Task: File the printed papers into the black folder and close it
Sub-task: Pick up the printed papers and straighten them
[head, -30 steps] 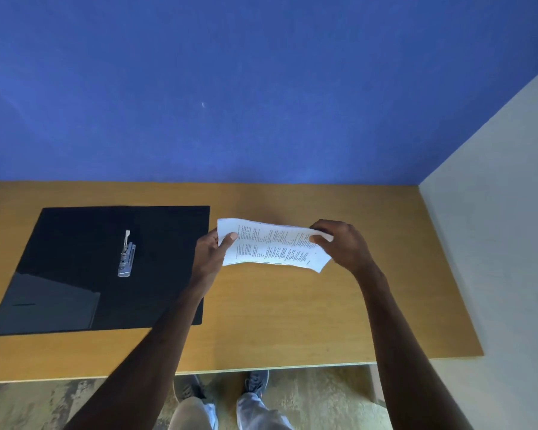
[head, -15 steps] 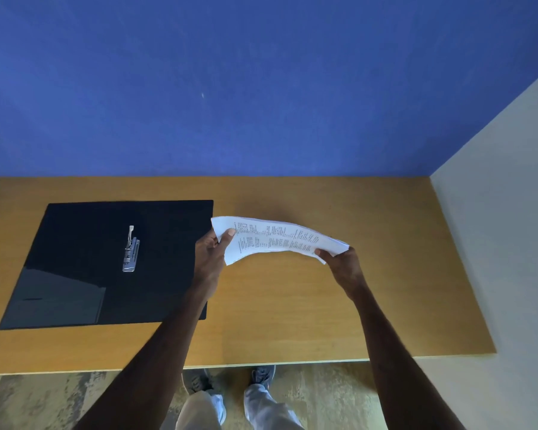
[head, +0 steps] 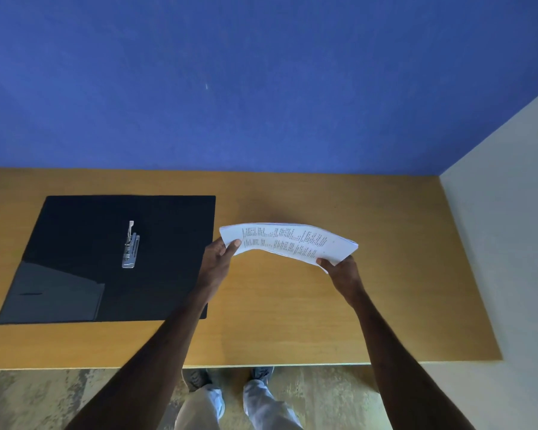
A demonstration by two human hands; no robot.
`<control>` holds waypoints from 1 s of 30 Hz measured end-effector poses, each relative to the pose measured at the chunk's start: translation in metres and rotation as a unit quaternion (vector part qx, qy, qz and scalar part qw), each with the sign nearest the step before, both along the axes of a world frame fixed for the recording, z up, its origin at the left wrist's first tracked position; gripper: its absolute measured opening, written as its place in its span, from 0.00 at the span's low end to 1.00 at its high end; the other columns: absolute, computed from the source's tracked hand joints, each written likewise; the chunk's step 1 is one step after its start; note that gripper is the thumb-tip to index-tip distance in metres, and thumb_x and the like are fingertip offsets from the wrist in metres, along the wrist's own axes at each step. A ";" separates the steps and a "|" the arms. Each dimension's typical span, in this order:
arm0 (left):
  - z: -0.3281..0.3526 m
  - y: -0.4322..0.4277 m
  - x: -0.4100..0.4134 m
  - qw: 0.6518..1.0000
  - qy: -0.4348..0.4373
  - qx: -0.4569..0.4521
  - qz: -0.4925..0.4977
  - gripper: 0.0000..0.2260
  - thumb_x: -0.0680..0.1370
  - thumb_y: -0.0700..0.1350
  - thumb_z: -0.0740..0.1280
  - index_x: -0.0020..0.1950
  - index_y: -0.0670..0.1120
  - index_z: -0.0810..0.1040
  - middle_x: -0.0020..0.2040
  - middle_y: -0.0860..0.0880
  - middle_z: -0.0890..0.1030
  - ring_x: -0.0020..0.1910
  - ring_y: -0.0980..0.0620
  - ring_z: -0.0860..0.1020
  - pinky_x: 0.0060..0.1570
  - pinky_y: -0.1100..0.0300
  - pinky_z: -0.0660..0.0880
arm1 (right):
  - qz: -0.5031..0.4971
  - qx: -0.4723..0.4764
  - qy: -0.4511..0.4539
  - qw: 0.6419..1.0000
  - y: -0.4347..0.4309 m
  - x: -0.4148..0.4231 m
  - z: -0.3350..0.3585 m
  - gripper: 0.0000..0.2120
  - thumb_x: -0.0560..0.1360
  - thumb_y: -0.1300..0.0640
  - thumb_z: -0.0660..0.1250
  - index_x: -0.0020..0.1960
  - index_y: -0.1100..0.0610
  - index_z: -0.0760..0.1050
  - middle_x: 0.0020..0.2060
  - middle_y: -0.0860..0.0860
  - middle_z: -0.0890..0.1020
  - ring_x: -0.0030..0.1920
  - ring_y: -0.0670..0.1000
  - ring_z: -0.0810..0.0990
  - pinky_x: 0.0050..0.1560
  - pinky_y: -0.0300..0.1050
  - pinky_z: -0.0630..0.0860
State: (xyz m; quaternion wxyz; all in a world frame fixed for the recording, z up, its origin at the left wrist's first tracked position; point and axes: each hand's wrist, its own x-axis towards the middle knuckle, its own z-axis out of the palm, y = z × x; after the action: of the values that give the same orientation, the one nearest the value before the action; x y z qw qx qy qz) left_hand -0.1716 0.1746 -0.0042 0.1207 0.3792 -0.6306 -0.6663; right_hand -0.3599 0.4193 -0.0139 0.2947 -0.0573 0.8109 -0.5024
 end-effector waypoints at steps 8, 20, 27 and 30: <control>0.007 -0.021 -0.006 0.999 0.006 -0.039 -0.024 0.12 0.86 0.46 0.70 0.66 0.44 0.88 0.61 0.51 0.91 0.62 0.50 0.89 0.64 0.46 0.85 | 0.000 -0.051 -0.033 0.998 0.008 -0.015 0.026 0.14 0.79 0.69 0.75 0.64 0.67 0.85 0.59 0.60 0.90 0.63 0.66 0.88 0.63 0.61 0.84; 0.070 -0.069 -0.006 0.991 -0.019 -0.131 -0.037 0.12 0.86 0.44 0.70 0.66 0.40 0.88 0.60 0.44 0.90 0.59 0.42 0.90 0.51 0.52 0.87 | 0.313 0.223 0.263 0.885 -0.069 -0.077 0.152 0.11 0.75 0.42 0.75 0.53 0.47 0.85 0.44 0.45 0.87 0.47 0.51 0.86 0.51 0.53 0.83; 0.090 -0.098 0.004 0.987 -0.039 -0.145 -0.055 0.11 0.86 0.46 0.71 0.64 0.44 0.89 0.59 0.47 0.91 0.58 0.46 0.90 0.60 0.42 0.86 | 0.349 0.192 0.298 0.868 -0.131 -0.033 0.158 0.11 0.80 0.41 0.70 0.58 0.45 0.84 0.50 0.45 0.89 0.49 0.52 0.87 0.53 0.52 0.84; 0.094 -0.111 0.012 0.987 -0.033 -0.139 -0.067 0.12 0.86 0.46 0.70 0.66 0.45 0.89 0.60 0.47 0.91 0.59 0.45 0.90 0.61 0.42 0.85 | 0.325 0.167 0.302 0.881 -0.148 -0.017 0.154 0.09 0.81 0.44 0.70 0.59 0.41 0.85 0.52 0.42 0.90 0.51 0.51 0.87 0.55 0.50 0.84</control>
State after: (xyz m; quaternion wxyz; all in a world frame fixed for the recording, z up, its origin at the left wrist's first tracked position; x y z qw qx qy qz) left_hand -0.1592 0.0632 0.0899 0.1064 0.3377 -0.7450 -0.5654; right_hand -0.3764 0.2713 0.1405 0.1872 -0.4161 0.8685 -0.1938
